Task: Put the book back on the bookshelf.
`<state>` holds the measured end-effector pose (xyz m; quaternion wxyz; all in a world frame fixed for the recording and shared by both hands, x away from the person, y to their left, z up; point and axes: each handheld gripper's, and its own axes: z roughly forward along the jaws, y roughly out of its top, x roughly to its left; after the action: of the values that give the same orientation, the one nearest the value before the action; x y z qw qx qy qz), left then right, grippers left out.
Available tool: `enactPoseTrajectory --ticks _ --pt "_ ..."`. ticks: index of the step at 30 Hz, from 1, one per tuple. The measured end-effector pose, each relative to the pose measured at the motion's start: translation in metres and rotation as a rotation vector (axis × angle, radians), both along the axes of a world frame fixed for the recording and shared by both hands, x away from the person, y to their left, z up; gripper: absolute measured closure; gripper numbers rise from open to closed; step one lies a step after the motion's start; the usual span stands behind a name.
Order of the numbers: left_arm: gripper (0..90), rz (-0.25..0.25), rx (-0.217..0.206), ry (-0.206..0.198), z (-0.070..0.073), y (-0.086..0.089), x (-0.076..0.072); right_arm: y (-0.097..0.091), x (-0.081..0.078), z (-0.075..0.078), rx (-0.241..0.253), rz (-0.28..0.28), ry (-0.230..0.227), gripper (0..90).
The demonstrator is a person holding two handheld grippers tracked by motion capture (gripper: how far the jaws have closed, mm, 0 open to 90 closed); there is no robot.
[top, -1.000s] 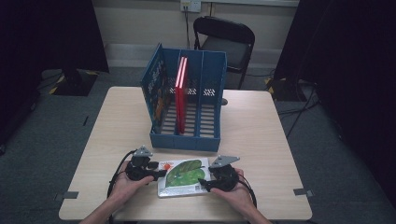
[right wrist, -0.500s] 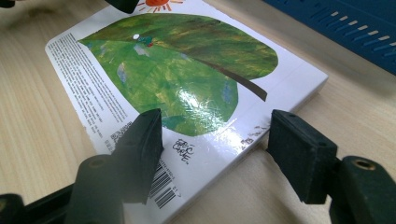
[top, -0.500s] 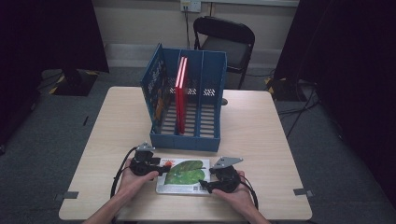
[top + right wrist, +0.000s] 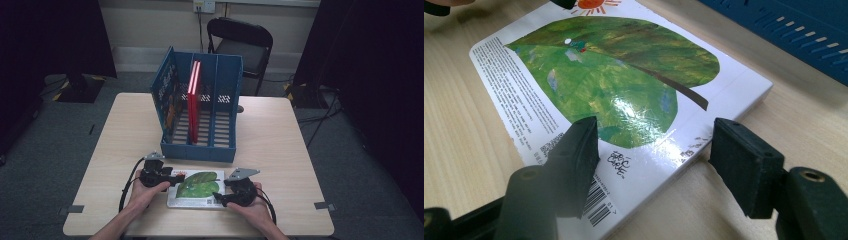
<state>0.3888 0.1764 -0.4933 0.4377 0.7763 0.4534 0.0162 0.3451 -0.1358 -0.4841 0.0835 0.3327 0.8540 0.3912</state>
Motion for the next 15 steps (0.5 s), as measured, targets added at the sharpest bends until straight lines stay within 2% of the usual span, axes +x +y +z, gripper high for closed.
enactPoseTrajectory --ticks 1,2,5,10,12,15 --pt "30.6 0.006 -0.031 0.022 0.0005 0.0042 0.0013 0.0002 -0.0001 0.0 -0.001 0.001 -0.001 35.2" --pt "31.9 0.006 -0.031 0.022 0.0005 0.0042 0.0013 0.0002 -0.0001 0.0 -0.001 0.002 0.0 34.9" --pt "33.9 0.019 -0.07 0.038 0.0 0.0081 0.0021 0.0004 -0.0002 -0.0001 -0.002 0.004 0.0 34.2" --pt "34.0 0.021 -0.083 0.043 0.0027 0.0083 0.0015 0.002 -0.0019 0.0 -0.011 0.011 0.006 27.6" --pt "34.1 0.017 -0.103 0.039 0.0048 0.0092 0.0016 0.0029 -0.0031 -0.0002 -0.015 0.025 0.014 22.1" --pt "34.6 0.008 -0.125 0.024 0.009 0.0106 0.0014 0.0027 -0.0041 -0.0001 -0.017 0.035 0.022 19.0"
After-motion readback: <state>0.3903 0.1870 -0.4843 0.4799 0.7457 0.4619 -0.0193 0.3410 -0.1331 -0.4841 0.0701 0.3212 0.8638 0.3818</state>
